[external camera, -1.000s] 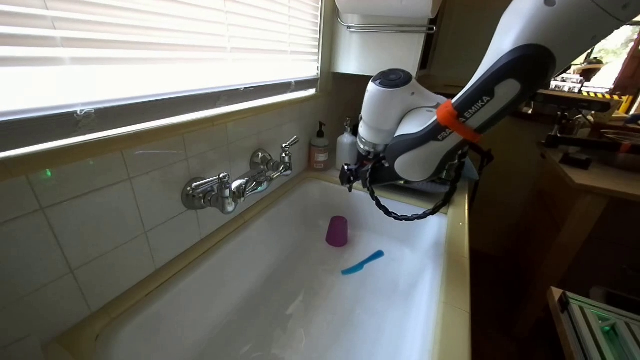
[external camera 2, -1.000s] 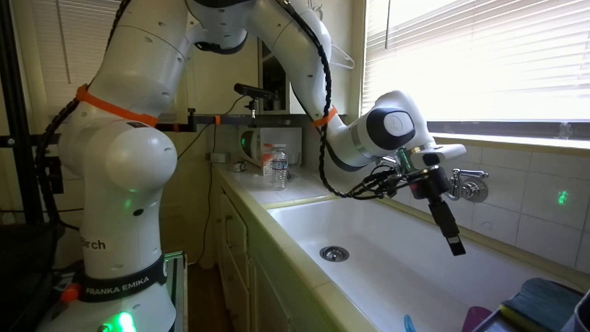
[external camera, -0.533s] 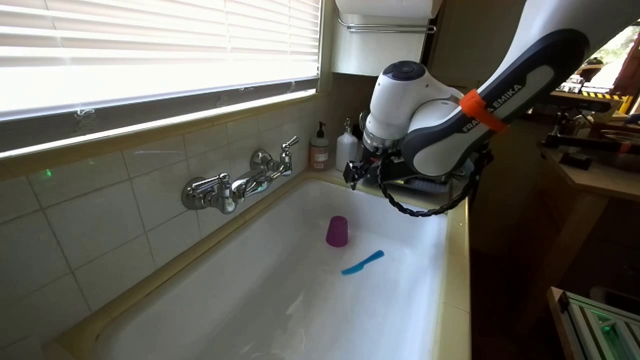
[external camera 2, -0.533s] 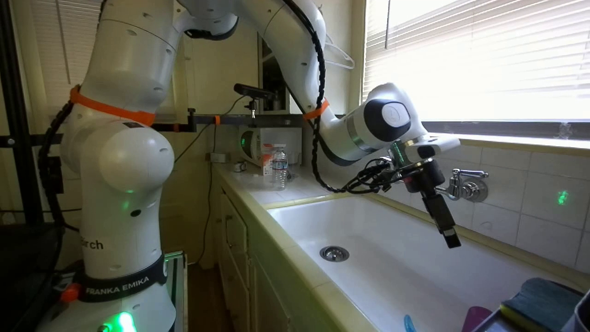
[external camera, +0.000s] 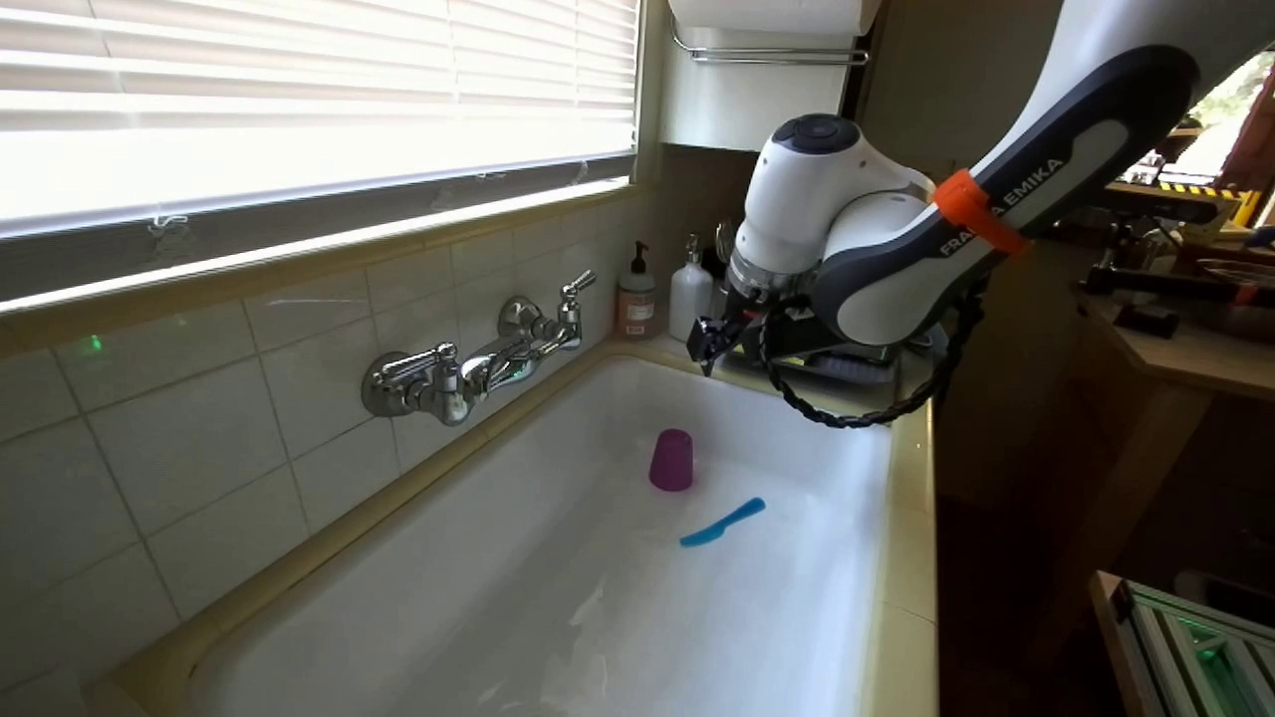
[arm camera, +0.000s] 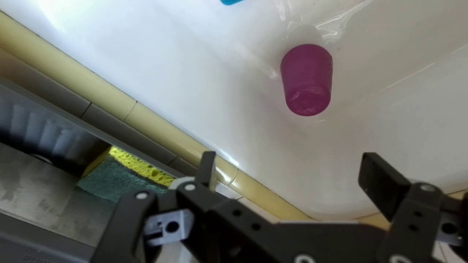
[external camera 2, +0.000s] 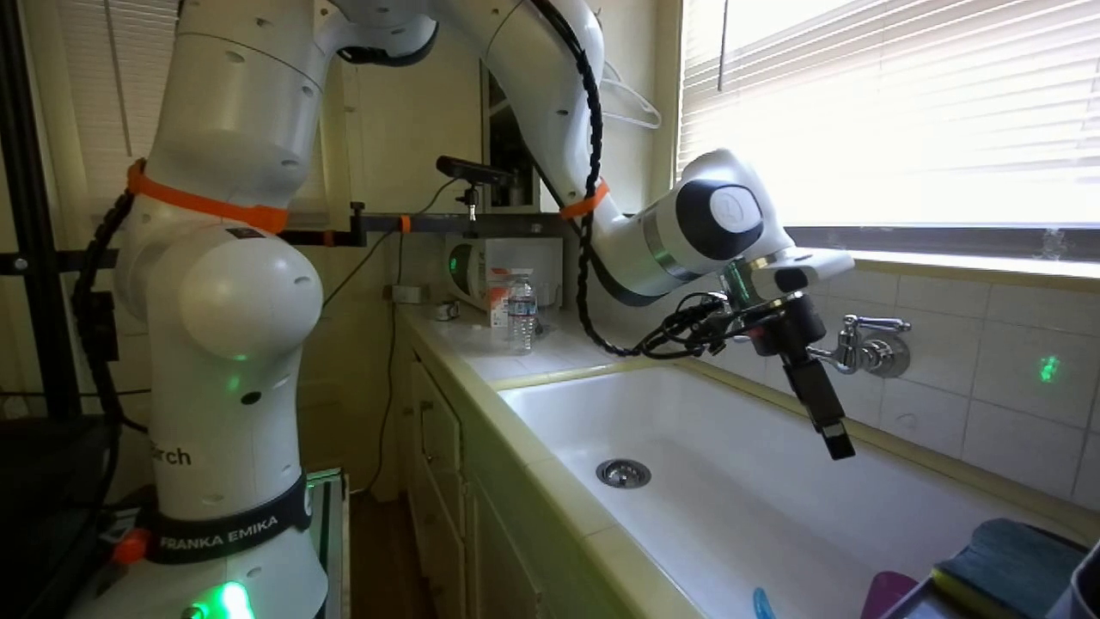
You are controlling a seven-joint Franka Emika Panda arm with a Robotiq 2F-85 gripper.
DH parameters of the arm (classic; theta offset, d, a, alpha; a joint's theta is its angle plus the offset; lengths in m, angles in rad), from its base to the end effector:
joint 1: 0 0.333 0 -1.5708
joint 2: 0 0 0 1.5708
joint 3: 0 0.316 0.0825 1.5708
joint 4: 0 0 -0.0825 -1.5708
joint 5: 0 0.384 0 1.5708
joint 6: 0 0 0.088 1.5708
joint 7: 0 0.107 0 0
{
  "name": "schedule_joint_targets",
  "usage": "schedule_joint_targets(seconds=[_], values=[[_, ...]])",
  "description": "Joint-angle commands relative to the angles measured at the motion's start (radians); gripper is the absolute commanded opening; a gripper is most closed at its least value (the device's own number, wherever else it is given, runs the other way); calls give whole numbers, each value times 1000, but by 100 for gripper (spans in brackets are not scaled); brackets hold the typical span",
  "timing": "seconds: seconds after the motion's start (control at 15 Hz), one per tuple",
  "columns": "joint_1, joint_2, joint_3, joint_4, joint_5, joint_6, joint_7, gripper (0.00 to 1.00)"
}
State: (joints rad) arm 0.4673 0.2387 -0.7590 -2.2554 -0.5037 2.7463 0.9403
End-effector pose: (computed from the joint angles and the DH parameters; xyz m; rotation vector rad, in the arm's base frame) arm 0.5455 -0.1385 0.3124 2.5839 -1.0193 0.5597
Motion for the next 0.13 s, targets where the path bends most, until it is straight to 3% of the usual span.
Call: schedule_joint_targets(seconds=[0.0, 0.07], values=[[-89, -15, 88, 7, -49, -12, 31, 100], [-89, -15, 88, 7, -49, -12, 31, 100]])
